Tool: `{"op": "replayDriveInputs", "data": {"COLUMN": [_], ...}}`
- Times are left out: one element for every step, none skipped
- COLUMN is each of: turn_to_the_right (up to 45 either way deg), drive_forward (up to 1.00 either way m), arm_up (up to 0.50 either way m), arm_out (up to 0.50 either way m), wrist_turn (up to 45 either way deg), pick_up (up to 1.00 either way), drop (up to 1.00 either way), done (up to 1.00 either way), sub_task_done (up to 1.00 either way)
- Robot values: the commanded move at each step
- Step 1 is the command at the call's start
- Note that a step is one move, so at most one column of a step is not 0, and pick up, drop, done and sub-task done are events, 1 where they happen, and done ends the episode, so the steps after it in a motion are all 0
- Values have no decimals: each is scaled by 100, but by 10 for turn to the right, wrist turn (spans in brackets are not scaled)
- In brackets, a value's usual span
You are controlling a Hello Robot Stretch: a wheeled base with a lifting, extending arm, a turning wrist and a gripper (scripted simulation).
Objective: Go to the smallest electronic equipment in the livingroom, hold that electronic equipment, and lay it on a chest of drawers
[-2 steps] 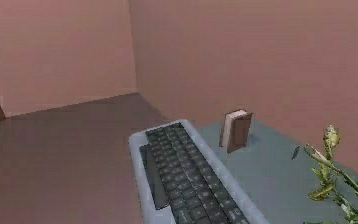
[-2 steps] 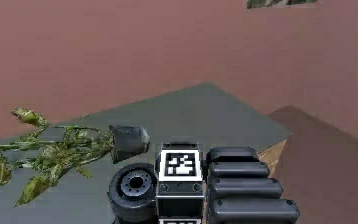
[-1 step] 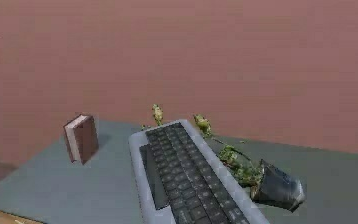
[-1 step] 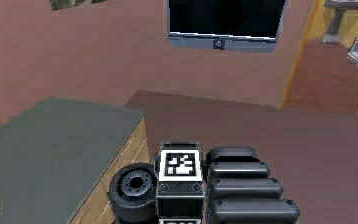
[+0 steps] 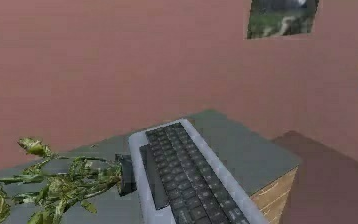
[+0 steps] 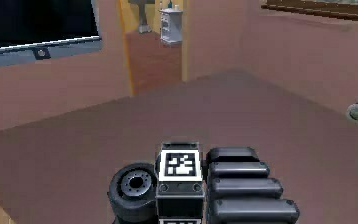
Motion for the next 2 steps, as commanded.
{"op": "replayDriveInputs", "data": {"turn_to_the_right": [330, -450], "drive_forward": [0, 0], "arm_up": [0, 0], "arm_out": [0, 0], "wrist_turn": [0, 0], "pick_up": [0, 0], "drop": [0, 0], "done": [0, 0], "sub_task_done": [0, 0]}}
